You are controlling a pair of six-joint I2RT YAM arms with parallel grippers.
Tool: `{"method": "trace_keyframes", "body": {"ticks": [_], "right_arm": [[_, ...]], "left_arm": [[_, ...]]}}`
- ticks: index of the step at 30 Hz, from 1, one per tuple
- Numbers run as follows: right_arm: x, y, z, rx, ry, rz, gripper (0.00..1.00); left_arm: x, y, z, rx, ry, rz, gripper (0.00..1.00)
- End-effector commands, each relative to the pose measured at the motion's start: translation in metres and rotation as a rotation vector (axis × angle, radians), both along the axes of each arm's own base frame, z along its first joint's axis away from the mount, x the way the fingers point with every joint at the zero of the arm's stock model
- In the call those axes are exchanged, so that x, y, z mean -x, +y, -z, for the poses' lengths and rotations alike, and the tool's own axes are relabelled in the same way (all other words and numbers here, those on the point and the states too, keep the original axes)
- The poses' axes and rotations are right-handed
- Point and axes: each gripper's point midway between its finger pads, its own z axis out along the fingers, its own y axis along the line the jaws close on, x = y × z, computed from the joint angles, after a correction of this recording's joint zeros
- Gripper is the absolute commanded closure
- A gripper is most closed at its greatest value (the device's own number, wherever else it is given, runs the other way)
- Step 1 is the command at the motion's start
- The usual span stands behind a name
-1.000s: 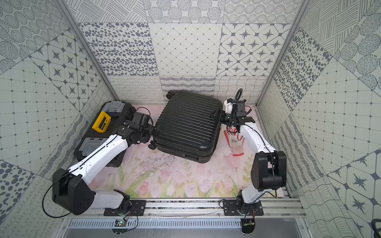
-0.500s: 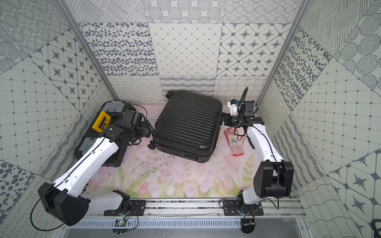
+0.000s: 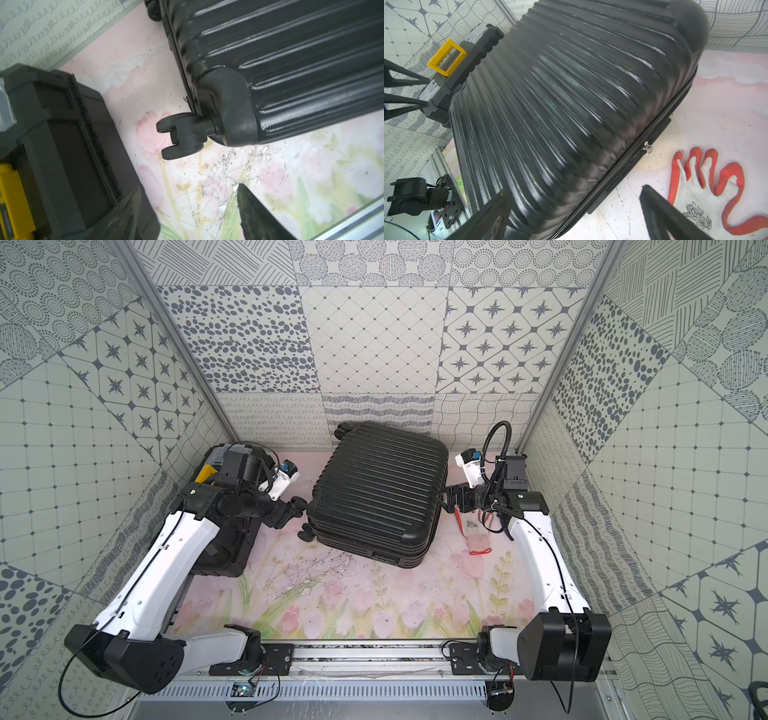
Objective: Close the suitcase zippers
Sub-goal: Pick up the suitcase from the center of the board.
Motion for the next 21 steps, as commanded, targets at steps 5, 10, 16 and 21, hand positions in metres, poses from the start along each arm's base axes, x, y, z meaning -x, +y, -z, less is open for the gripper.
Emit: {"method": "trace_keyframes", "body": {"ticks": [5, 10, 16, 21], "right_arm": [[-0.006, 0.004, 0.011, 0.039, -0.010, -0.081, 0.02], [-0.012, -0.001, 0.026, 0.054, 0.016, -0.063, 0.02], [-0.016, -0.006, 0.033, 0.045, 0.035, -0.050, 0.02], [-0.018, -0.007, 0.035, 0.011, 0.042, -0.039, 0.02]], "left_arm": [[-0.002, 0.003, 0.020, -0.365, -0.012, 0.757, 0.22], [-0.029, 0.002, 0.031, -0.452, -0.064, 0.860, 0.19], [-0.044, -0.009, 0.053, -0.434, -0.063, 0.940, 0.21], [-0.076, -0.014, 0.059, -0.506, -0.206, 0.958, 0.20]]}}
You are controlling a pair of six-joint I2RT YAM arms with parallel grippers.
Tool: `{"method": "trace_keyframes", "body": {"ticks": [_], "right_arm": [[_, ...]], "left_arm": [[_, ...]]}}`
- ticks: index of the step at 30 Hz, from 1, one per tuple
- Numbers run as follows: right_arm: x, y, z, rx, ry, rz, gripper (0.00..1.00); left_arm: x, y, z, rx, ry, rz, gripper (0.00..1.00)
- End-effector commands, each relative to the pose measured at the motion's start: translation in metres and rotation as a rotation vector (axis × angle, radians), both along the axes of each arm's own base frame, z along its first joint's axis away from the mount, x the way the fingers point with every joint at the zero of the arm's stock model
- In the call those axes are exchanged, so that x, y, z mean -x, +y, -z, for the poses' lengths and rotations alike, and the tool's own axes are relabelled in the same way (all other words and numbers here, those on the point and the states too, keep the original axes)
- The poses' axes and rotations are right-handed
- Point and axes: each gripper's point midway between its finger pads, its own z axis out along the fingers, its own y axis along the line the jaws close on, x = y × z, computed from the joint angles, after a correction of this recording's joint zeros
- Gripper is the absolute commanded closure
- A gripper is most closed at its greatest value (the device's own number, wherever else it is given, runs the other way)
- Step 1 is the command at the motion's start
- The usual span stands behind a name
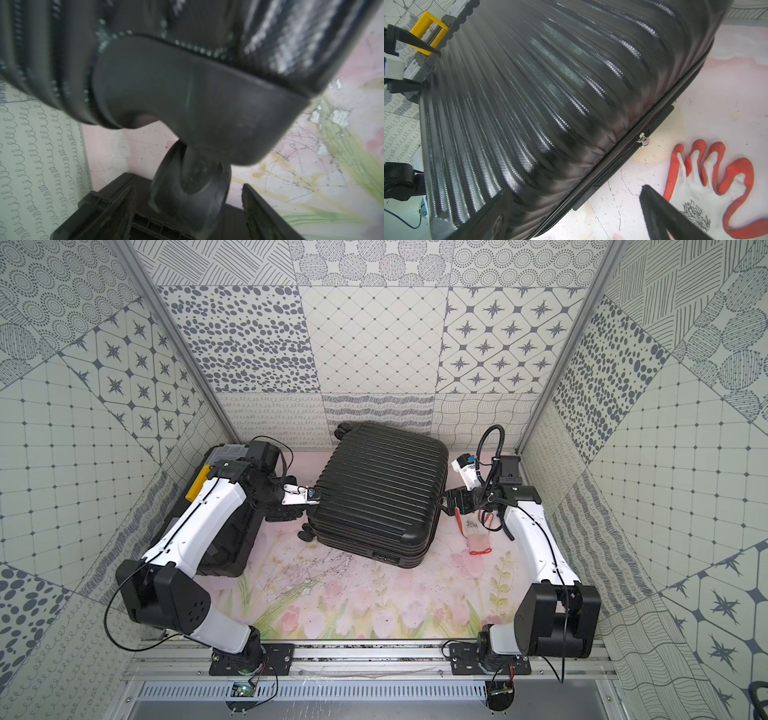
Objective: Close the suitcase zippers
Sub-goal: Pick up the suitcase from the center of the board, then move the suitcase to the center of the board.
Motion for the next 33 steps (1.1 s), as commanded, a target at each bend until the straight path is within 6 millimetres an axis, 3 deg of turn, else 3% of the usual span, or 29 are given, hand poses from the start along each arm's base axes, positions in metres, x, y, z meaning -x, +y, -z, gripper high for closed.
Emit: {"method": "trace_keyframes", "body": {"ticks": [1, 6, 10, 16, 21, 27, 31, 33], "right_arm": [[-0.005, 0.002, 0.000, -0.032, -0.022, -0.011, 0.02], [-0.001, 0.002, 0.006, -0.044, -0.005, -0.009, 0.02], [0.001, 0.001, 0.008, -0.044, -0.011, -0.007, 0.02], [-0.011, -0.005, -0.003, -0.055, -0.087, 0.039, 0.03], [-0.013, -0.019, -0.003, 0.038, -0.175, 0.057, 0.04], [-0.015, -0.045, 0.036, 0.288, -0.267, 0.029, 0.12], [-0.032, -0.048, 0.040, 0.222, -0.334, 0.036, 0.28], [-0.038, -0.044, 0.043, 0.163, -0.337, 0.014, 0.31]], "left_arm": [[-0.031, -0.011, -0.002, -0.030, -0.154, 0.197, 0.20], [-0.021, -0.014, 0.011, -0.020, -0.096, 0.206, 0.30], [-0.009, -0.013, 0.019, -0.014, -0.043, 0.203, 0.51], [0.001, -0.015, 0.021, 0.006, -0.002, 0.194, 0.68], [0.008, -0.013, 0.014, 0.016, 0.015, 0.170, 0.75], [0.014, -0.021, -0.003, 0.101, 0.017, 0.139, 0.77], [0.014, -0.027, -0.006, 0.179, 0.014, 0.121, 0.79], [0.012, -0.024, -0.006, 0.190, 0.019, 0.105, 0.80]]}}
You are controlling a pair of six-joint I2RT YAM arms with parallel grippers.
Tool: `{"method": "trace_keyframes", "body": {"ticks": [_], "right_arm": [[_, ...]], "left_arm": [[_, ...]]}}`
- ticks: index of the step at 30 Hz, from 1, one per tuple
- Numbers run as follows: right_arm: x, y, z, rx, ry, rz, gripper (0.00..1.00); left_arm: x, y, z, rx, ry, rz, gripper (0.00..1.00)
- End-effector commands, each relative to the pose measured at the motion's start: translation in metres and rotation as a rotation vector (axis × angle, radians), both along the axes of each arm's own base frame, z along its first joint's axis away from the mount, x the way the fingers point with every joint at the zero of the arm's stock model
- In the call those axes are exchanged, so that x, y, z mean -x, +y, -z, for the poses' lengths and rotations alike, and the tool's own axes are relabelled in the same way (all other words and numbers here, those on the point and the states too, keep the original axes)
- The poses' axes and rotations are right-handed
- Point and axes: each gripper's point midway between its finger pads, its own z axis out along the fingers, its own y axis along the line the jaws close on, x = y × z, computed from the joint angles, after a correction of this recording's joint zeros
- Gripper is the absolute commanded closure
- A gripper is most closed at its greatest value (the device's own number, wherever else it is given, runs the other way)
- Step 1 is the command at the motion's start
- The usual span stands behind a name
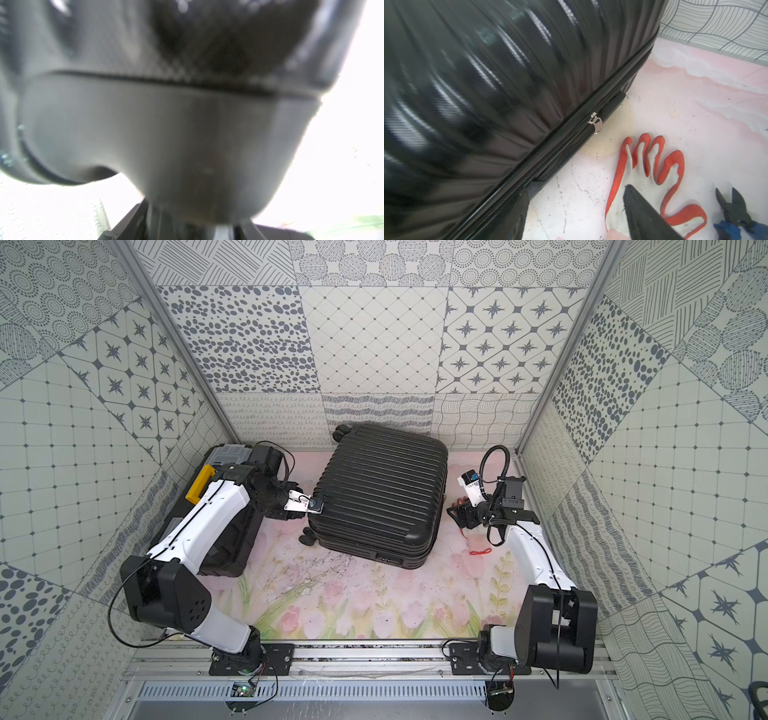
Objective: Close the suitcase zippers
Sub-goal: Move the suitcase to the center of the board.
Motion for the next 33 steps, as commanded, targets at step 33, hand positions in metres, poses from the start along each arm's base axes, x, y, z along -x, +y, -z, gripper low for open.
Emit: {"method": "trace_keyframes", "body": {"ticks": [33], "right_arm": [[-0.060, 0.053, 0.041, -0.097, 0.120, -0.576, 0.43]], "left_arm": [[-0.041, 0.019, 0.003, 0.097, -0.066, -0.103, 0.87]]}}
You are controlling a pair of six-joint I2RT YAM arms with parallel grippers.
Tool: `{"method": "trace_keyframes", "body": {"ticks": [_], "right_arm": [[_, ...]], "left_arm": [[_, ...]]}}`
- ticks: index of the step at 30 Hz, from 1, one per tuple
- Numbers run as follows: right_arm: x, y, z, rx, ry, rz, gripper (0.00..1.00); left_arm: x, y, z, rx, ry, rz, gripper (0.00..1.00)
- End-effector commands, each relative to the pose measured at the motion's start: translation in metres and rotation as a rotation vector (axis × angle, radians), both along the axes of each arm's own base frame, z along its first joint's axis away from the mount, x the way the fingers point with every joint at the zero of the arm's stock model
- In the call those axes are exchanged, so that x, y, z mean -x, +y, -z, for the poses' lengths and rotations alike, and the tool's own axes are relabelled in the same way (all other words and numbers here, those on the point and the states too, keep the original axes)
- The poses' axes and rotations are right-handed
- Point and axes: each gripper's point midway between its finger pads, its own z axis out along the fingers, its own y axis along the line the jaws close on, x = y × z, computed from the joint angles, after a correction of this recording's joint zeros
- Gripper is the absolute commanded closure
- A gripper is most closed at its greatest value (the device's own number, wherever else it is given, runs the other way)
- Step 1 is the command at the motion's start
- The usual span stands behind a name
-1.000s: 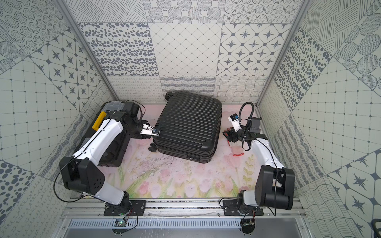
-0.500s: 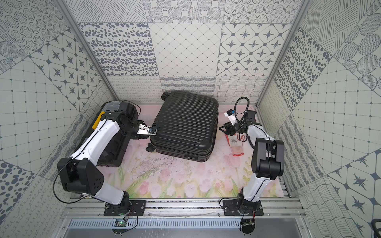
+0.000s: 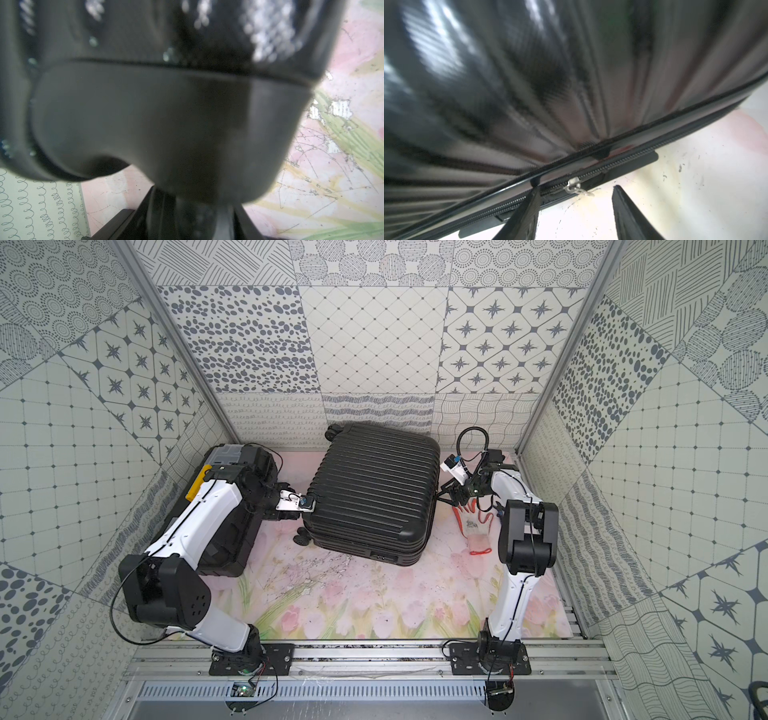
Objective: Close the suitcase zippers
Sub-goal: Move the suitcase to the center of the board.
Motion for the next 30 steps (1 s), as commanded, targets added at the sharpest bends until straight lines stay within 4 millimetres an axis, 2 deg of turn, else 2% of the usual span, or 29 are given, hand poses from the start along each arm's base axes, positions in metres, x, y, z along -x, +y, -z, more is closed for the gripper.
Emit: {"method": "trace_keyframes", "body": {"ticks": [1, 7, 20, 25, 30], "right_arm": [[0.011, 0.005, 0.002, -0.001, 0.022, -0.076, 0.42], [0.005, 0.005, -0.001, -0.010, 0.005, -0.101, 0.45], [-0.016, 0.006, 0.004, 0.015, 0.006, -0.105, 0.53], [-0.011, 0.007, 0.004, 0.014, 0.030, -0.131, 0.61], [-0.004, 0.008, 0.009, 0.040, 0.043, -0.152, 0.62]], "left_arm": [[-0.036, 0.003, -0.005, 0.027, -0.094, -0.084, 0.87], [-0.040, 0.008, 0.006, 0.013, -0.083, -0.089, 0.88], [-0.044, 0.017, 0.013, 0.001, -0.087, -0.100, 0.90], [-0.046, 0.021, 0.015, -0.001, -0.087, -0.109, 0.90], [-0.050, 0.022, 0.015, 0.001, -0.094, -0.108, 0.90]]}}
